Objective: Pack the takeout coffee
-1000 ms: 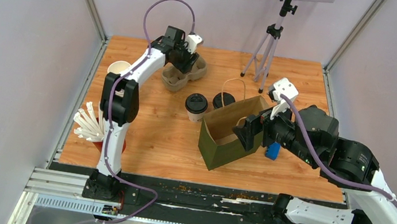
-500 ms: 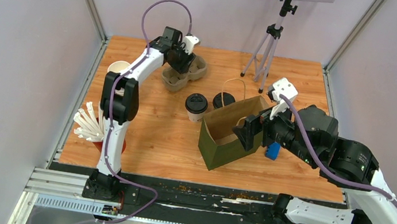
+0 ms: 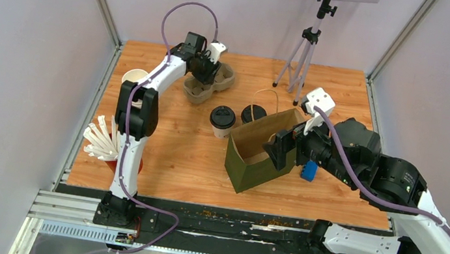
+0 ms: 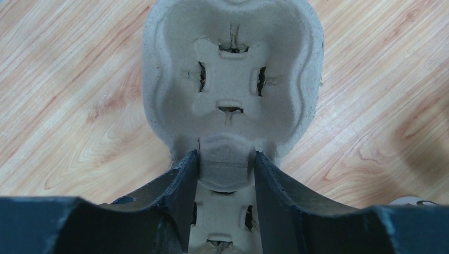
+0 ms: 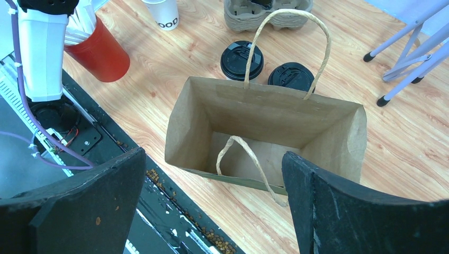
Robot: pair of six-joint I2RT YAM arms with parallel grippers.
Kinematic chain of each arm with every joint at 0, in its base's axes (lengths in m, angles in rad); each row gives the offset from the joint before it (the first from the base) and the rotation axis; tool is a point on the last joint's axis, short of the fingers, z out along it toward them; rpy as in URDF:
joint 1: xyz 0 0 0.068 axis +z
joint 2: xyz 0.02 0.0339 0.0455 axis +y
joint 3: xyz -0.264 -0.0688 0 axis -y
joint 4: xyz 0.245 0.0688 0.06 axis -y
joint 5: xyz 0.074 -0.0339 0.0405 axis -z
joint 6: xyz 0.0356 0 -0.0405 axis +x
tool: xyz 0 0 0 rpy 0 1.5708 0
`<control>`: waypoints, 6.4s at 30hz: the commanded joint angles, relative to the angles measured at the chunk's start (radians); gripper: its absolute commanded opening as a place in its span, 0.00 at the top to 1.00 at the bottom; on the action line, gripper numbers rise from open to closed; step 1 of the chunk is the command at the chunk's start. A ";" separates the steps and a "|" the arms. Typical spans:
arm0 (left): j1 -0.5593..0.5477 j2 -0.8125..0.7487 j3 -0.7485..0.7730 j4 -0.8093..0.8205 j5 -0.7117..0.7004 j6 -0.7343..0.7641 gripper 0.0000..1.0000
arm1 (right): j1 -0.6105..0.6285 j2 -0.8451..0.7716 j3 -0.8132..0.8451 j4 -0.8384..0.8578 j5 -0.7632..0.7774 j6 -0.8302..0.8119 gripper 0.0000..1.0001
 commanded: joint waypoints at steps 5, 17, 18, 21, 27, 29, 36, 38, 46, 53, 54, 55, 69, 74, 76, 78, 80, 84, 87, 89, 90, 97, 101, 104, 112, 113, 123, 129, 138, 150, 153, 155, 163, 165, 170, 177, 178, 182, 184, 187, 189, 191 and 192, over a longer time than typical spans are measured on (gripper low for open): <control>0.004 -0.018 0.028 0.006 0.034 0.019 0.55 | 0.003 -0.005 0.001 0.030 0.021 -0.013 0.00; 0.004 -0.094 0.066 -0.034 0.032 0.011 0.57 | 0.004 -0.018 -0.058 0.054 0.024 -0.008 0.00; 0.004 -0.098 0.067 -0.037 0.032 0.008 0.57 | 0.004 -0.018 -0.061 0.054 0.024 -0.008 0.00; 0.004 -0.112 0.066 -0.042 0.033 0.001 0.58 | 0.004 -0.020 -0.065 0.053 0.020 0.001 0.00; 0.004 -0.129 0.064 -0.047 0.026 -0.009 0.57 | 0.004 -0.029 -0.066 0.047 0.012 0.016 0.00; 0.004 -0.131 0.065 -0.047 0.028 -0.016 0.57 | 0.004 -0.031 -0.067 0.047 0.011 0.020 0.00; 0.004 -0.123 0.031 -0.045 0.013 -0.007 0.51 | 0.004 -0.029 -0.065 0.052 -0.004 0.028 0.00; 0.004 -0.110 0.020 -0.055 0.011 -0.003 0.52 | 0.003 -0.028 -0.065 0.054 -0.006 0.028 0.00; 0.004 -0.103 -0.024 -0.029 0.026 -0.010 0.52 | 0.004 -0.021 -0.054 0.046 0.002 0.018 0.00; 0.004 -0.120 -0.015 -0.013 0.024 0.003 0.42 | 0.004 -0.010 -0.061 0.054 -0.003 0.017 0.00; 0.004 -0.119 -0.014 -0.013 0.020 0.008 0.41 | 0.004 -0.009 -0.061 0.055 -0.003 0.017 0.00; 0.004 -0.116 -0.012 -0.016 0.017 0.011 0.40 | 0.004 -0.008 -0.060 0.056 -0.004 0.018 0.00; 0.004 -0.073 0.000 -0.029 0.011 0.031 0.41 | 0.003 -0.006 -0.057 0.047 -0.001 0.016 0.00; 0.004 -0.074 0.007 -0.029 0.021 0.031 0.44 | 0.004 -0.002 -0.046 0.036 0.015 0.016 0.00; 0.004 -0.073 0.005 -0.032 0.016 0.036 0.42 | 0.004 0.000 -0.041 0.032 0.024 0.015 0.00; 0.004 -0.068 0.007 -0.040 0.016 0.045 0.42 | 0.003 -0.001 -0.041 0.032 0.026 0.014 0.00; 0.004 -0.066 0.006 -0.045 0.014 0.049 0.42 | 0.004 -0.001 -0.037 0.032 0.025 0.018 0.00; 0.004 -0.057 0.004 -0.047 0.024 0.041 0.42 | 0.004 0.001 -0.035 0.031 0.022 0.018 0.00; 0.004 -0.052 0.001 -0.045 0.029 0.038 0.44 | 0.003 0.002 -0.035 0.030 0.026 0.014 0.00; 0.004 -0.051 0.000 -0.043 0.030 0.037 0.45 | 0.003 -0.002 -0.037 0.029 0.027 0.015 0.00; 0.004 -0.051 -0.002 -0.042 0.027 0.038 0.45 | 0.003 -0.003 -0.038 0.030 0.026 0.015 0.00; 0.004 -0.047 -0.011 -0.032 0.019 0.028 0.44 | 0.004 -0.012 -0.038 0.029 0.034 0.008 0.00; 0.004 -0.042 -0.017 -0.030 0.016 0.028 0.43 | 0.003 -0.015 -0.039 0.028 0.034 0.008 0.00; 0.004 -0.042 -0.022 -0.027 0.008 0.027 0.43 | 0.004 -0.017 -0.039 0.027 0.035 0.007 0.00; 0.004 -0.039 -0.026 -0.028 0.008 0.032 0.42 | 0.004 -0.015 -0.039 0.030 0.036 0.006 0.00; 0.004 -0.040 -0.026 -0.028 0.010 0.032 0.43 | 0.004 -0.015 -0.039 0.030 0.036 0.007 0.00; 0.004 -0.033 -0.031 -0.029 0.013 0.032 0.44 | 0.004 -0.018 -0.034 0.025 0.038 0.004 0.00; 0.004 -0.024 -0.034 -0.038 0.014 0.036 0.47 | 0.003 -0.022 -0.036 0.025 0.039 0.005 0.00; 0.004 -0.045 0.001 -0.056 0.022 0.038 0.50 | 0.004 -0.018 -0.040 0.025 0.046 -0.004 0.00; 0.004 -0.076 0.048 -0.088 0.038 0.041 0.53 | 0.004 -0.007 -0.041 0.031 0.035 -0.001 0.00; 0.004 -0.066 0.055 -0.101 0.035 0.034 0.55 | 0.003 -0.010 -0.040 0.029 0.032 0.001 0.00; 0.005 -0.063 0.059 -0.106 0.035 0.034 0.56 | 0.004 -0.013 -0.042 0.028 0.034 0.001 0.00; 0.006 -0.057 0.051 -0.096 0.037 0.037 0.59 | 0.004 -0.022 -0.043 0.024 0.036 0.003 0.00; 0.005 -0.057 0.044 -0.088 0.037 0.036 0.59 | 0.004 -0.026 -0.044 0.025 0.037 0.002 0.00; 0.006 -0.056 0.037 -0.084 0.039 0.039 0.62 | 0.003 -0.025 -0.047 0.025 0.038 0.001 0.00; 0.005 -0.075 0.045 -0.077 0.016 0.028 0.62 | 0.004 -0.027 -0.054 0.027 0.040 0.002 0.00; 0.005 -0.075 0.051 -0.081 0.011 0.026 0.62 | 0.003 -0.027 -0.054 0.028 0.039 0.004 0.00; 0.005 -0.078 0.081 -0.102 -0.004 0.018 0.64 | 0.004 -0.029 -0.056 0.028 0.038 0.006 0.00; 0.006 -0.085 0.082 -0.103 -0.011 0.014 0.64 | 0.004 -0.030 -0.058 0.030 0.038 0.009 0.00; 0.004 -0.095 0.081 -0.104 -0.017 0.013 0.65 | 0.004 -0.033 -0.060 0.029 0.037 0.011 0.00; 0.005 -0.102 0.080 -0.104 -0.018 0.012 0.65 | 0.004 -0.033 -0.061 0.028 0.036 0.013 0.00; 0.005 -0.108 0.080 -0.105 -0.015 0.007 0.65 | 0.003 -0.036 -0.060 0.028 0.035 0.014 0.00; 0.004 -0.112 0.080 -0.106 -0.014 0.003 0.65 | 0.004 -0.037 -0.060 0.029 0.036 0.014 0.00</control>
